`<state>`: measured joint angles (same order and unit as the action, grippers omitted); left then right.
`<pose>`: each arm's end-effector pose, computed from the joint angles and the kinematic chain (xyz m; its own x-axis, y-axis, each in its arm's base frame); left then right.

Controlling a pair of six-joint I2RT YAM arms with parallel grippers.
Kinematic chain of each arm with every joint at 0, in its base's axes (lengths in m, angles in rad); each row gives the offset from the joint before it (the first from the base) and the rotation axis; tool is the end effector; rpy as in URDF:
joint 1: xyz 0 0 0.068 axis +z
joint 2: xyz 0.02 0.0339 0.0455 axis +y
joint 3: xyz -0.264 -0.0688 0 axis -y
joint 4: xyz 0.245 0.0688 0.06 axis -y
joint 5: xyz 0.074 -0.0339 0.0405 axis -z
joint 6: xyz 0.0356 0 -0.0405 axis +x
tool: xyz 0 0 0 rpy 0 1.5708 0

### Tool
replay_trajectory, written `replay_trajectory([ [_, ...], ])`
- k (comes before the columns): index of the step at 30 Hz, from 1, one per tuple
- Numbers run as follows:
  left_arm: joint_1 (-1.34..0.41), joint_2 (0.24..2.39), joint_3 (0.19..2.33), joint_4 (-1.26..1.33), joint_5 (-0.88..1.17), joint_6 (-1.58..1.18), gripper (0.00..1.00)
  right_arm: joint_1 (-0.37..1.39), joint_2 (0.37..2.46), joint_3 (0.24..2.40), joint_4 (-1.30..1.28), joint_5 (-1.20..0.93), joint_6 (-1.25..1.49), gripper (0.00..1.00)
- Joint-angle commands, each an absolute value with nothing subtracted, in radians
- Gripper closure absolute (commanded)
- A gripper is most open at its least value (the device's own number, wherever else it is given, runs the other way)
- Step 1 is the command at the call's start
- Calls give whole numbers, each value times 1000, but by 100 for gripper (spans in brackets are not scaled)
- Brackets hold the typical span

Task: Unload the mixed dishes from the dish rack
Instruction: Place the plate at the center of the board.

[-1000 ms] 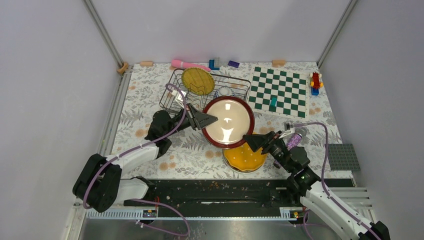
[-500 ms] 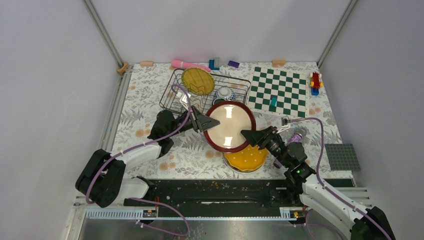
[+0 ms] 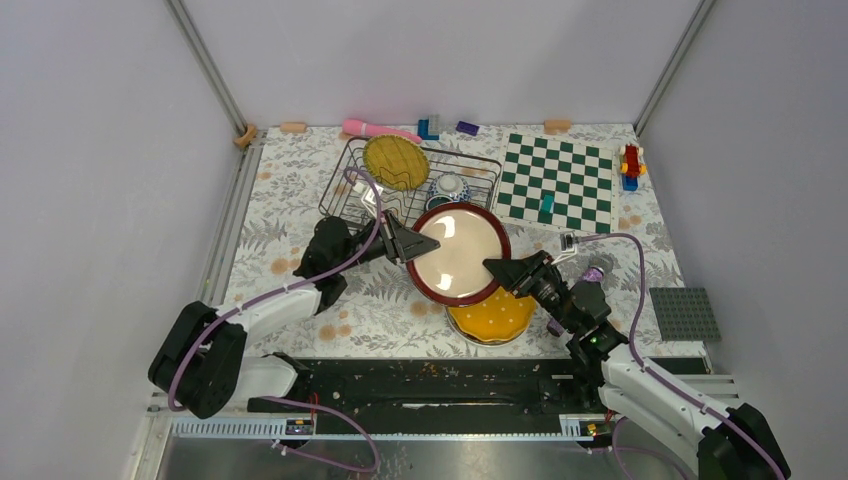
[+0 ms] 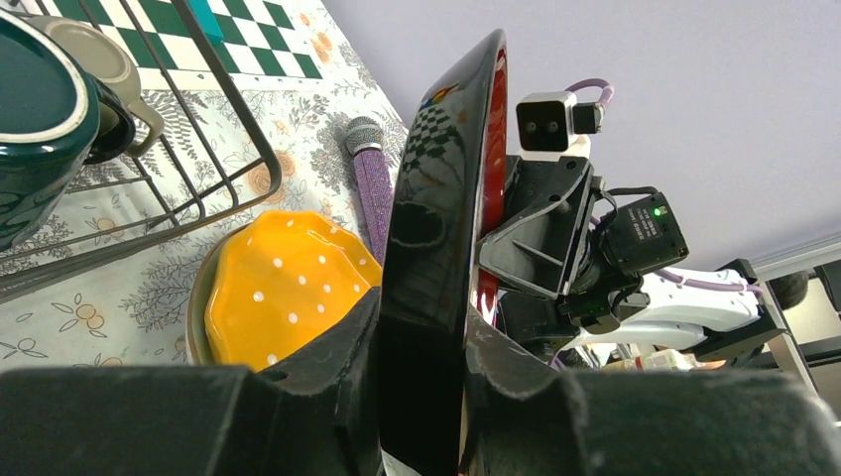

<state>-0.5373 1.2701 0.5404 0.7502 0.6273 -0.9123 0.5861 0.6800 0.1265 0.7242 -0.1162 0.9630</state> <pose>0.2189 -0.1547 0.2492 -0.7157 -0.3190 -0.6213 0.5760 0.2335 -0.7834 0.1331 0.0933 0.2203 -0.4483 0.6811 -0.5789 -0.4843 0.3593 0.7977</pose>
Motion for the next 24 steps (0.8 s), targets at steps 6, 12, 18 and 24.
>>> replay_trajectory([
  [6,-547,1222,615,798,584,-873,66,596,683,167,926,-214,1008,80],
  [12,-548,1187,618,711,547,-814,1,596,649,134,935,-157,1029,100],
  [18,-548,1128,625,563,428,-723,1,597,569,125,837,-113,1034,100],
  [24,-548,1022,631,341,121,-610,1,597,438,106,668,-86,1092,100],
])
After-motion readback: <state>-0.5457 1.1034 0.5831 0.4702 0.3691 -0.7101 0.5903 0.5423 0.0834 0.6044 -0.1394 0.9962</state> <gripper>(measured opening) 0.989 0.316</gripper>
